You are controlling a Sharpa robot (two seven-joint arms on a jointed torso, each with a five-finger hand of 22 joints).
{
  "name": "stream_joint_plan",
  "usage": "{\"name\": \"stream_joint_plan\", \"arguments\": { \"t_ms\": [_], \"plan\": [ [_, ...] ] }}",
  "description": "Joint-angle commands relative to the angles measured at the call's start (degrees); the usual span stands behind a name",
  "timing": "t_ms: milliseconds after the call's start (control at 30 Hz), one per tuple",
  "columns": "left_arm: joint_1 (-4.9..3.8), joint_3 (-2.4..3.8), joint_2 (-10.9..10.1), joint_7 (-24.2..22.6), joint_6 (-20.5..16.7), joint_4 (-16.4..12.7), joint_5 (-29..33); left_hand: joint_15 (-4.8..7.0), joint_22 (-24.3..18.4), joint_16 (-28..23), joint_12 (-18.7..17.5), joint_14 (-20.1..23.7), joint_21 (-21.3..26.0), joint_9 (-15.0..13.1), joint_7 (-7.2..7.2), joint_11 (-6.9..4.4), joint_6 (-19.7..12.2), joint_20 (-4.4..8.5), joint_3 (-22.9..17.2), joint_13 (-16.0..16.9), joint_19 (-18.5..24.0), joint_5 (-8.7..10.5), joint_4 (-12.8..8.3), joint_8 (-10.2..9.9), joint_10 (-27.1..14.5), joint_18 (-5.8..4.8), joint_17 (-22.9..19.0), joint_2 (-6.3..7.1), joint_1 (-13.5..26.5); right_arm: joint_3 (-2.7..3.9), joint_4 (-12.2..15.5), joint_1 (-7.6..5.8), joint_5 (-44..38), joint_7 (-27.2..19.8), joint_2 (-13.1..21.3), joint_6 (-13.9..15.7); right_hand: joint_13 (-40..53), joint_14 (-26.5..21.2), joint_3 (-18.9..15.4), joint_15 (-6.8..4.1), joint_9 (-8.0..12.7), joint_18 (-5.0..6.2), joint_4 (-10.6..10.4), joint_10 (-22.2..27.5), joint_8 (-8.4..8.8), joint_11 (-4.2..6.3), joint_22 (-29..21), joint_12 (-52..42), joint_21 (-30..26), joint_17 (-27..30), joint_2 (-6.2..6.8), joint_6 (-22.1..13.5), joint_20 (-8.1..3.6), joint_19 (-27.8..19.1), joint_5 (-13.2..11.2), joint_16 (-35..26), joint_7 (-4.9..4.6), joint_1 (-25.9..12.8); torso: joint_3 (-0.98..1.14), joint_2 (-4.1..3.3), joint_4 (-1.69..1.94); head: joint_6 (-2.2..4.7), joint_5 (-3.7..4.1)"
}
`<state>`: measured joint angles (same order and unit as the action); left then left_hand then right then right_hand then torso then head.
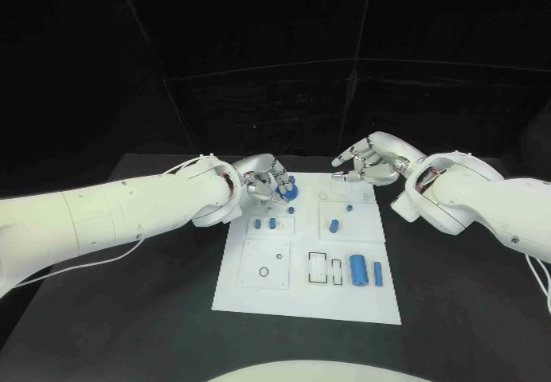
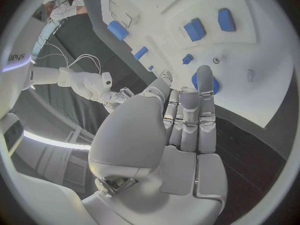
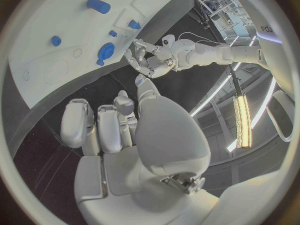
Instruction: Assemble the parts on the task board
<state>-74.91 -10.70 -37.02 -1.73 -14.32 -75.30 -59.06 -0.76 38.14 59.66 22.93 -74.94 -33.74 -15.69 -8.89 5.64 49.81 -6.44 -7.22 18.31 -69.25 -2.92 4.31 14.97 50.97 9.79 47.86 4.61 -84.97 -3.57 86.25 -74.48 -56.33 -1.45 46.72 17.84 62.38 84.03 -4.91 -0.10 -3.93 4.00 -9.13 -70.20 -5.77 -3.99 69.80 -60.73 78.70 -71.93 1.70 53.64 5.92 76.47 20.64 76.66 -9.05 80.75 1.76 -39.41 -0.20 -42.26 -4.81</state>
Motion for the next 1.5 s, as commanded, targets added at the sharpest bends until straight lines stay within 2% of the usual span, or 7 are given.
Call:
{"name": "stream_joint_plan", "arguments": {
  "t_ms": [33, 100, 167, 367, 800, 1067, 1500],
  "plan": [
    [0.15, 0.01, 1.27, -5.69, 0.46, 1.50, -10.93, 0.15, 0.21, 5.27, -1.03, -3.10, -0.49, 1.72, 0.16, -0.06, 1.25, 0.09, -0.39, -2.28, -1.99, -0.12, -0.67, -1.29, 0.33, 0.66, 5.19, 0.62, 0.11, 0.03, 0.11, -0.11, -0.09, -0.06, -0.06, 0.52, -0.13, 1.99, -0.08, -0.28, 0.02, 0.67, -0.06, 0.52, -0.17, 0.01, -0.13, 0.30, -0.25, 0.10, -0.44, -0.19, 0.05, -0.54, 0.23, -0.30, 0.00, -0.01, 0.00, -0.01, -0.12, -0.01, 0.11],
    [0.33, 0.01, 2.22, -5.82, 1.08, 2.54, -13.16, 0.15, 1.66, 10.10, -1.65, -5.66, -2.44, 2.86, 0.25, -0.14, 2.17, 0.23, -0.67, -3.86, -3.91, -0.10, -0.94, -2.12, 0.60, 0.48, 10.40, 0.84, 0.48, 0.03, 0.14, -0.11, -0.09, -0.05, -0.08, 0.51, -0.13, 1.99, -0.08, -0.28, 0.02, 0.67, -0.06, 0.52, -0.17, 0.01, -0.13, 0.30, -0.25, 0.10, -0.44, -0.19, 0.05, -0.54, 0.23, -0.30, 0.00, -0.01, -0.01, -0.02, -0.02, -0.02, 0.33],
    [0.49, 0.02, 3.26, -5.77, 1.51, 3.65, -15.31, 0.19, 6.07, 13.35, -2.03, -7.30, -7.42, 3.67, 0.27, -0.15, 2.80, 0.33, -0.66, -4.98, -6.29, -0.18, -1.12, -2.71, 0.78, -0.31, 14.05, 1.14, 0.91, 0.03, 0.16, -0.11, -0.09, -0.05, -0.14, 0.50, -0.13, 1.99, -0.08, -0.28, 0.02, 0.67, -0.06, 0.52, -0.17, 0.01, -0.13, 0.30, -0.25, 0.10, -0.44, -0.19, 0.05, -0.54, 0.23, -0.30, 0.00, -0.01, -0.06, -0.05, -0.03, 0.07, 0.42],
    [0.79, 0.03, 5.36, -4.91, 2.68, 5.86, -19.16, 0.54, 13.54, 17.61, -2.42, -9.60, -15.79, 5.13, 0.59, -0.42, 4.46, 0.64, -1.07, -7.10, -10.11, -0.18, -1.63, -3.60, 2.11, -1.64, 18.82, 1.04, 1.21, 0.03, 0.17, -0.11, -0.10, -0.06, -0.25, 0.48, -0.09, 1.99, -0.07, -0.28, 0.02, 0.66, -0.06, 0.50, -0.17, 0.01, -0.08, 0.25, -0.23, 0.13, -0.46, -0.20, 0.05, -0.51, 0.24, -0.33, 0.00, 0.05, 0.01, -0.01, -0.06, 0.06, 0.50],
    [0.99, 0.06, 8.14, -2.37, 7.22, 9.17, -23.43, 1.02, 17.26, 18.45, -3.23, -10.51, -19.78, 6.49, 1.02, -0.83, 6.97, 1.10, -1.72, -9.58, -12.07, -0.15, -2.22, -4.34, 4.49, -2.28, 18.85, 0.63, 1.46, 0.03, 0.18, -0.11, -0.19, -0.08, -0.43, 0.44, -0.10, 1.99, -0.06, -0.28, 0.02, 0.65, -0.05, 0.51, -0.18, 0.01, -0.07, 0.26, -0.23, 0.10, -0.51, -0.21, 0.05, -0.49, 0.26, -0.33, 0.00, 0.13, 0.00, 0.01, 0.06, 0.18, 0.77],
    [1.06, 0.07, 8.63, -2.19, 8.30, 9.99, -23.79, 1.16, 18.27, 18.23, -3.94, -10.50, -20.74, 6.95, 1.18, -1.01, 8.37, 1.23, -2.75, -10.75, -12.40, -0.16, -2.58, -4.59, 6.09, -2.46, 18.05, 0.33, 1.33, 0.03, 0.15, -0.11, -0.21, 0.01, -0.52, 0.38, -0.06, 1.99, -0.06, -0.28, 0.02, 0.65, -0.06, 0.48, -0.18, 0.01, -0.07, 0.22, -0.23, 0.13, -0.53, -0.20, 0.05, -0.49, 0.24, -0.35, 0.00, 0.15, 0.01, 0.03, 0.05, -0.34, 0.80],
    [1.21, 0.07, 8.96, -2.04, 9.41, 10.18, -24.59, 1.45, 21.55, 17.84, -5.46, -10.43, -23.99, 7.86, 1.43, -1.36, 10.04, 1.48, -4.85, -12.61, -13.19, -0.20, -2.92, -5.49, 8.99, -3.06, 16.39, 0.36, 1.86, 0.03, 0.05, -0.11, -0.26, 0.06, -0.70, 0.19, -0.05, 1.99, -0.05, -0.29, 0.01, 0.65, -0.07, 0.46, -0.20, 0.02, -0.04, 0.19, -0.22, 0.10, -0.58, -0.19, 0.05, -0.47, 0.23, -0.34, 0.00, 0.19, 0.02, 0.05, 0.11, -0.21, 0.83]
  ]
}}
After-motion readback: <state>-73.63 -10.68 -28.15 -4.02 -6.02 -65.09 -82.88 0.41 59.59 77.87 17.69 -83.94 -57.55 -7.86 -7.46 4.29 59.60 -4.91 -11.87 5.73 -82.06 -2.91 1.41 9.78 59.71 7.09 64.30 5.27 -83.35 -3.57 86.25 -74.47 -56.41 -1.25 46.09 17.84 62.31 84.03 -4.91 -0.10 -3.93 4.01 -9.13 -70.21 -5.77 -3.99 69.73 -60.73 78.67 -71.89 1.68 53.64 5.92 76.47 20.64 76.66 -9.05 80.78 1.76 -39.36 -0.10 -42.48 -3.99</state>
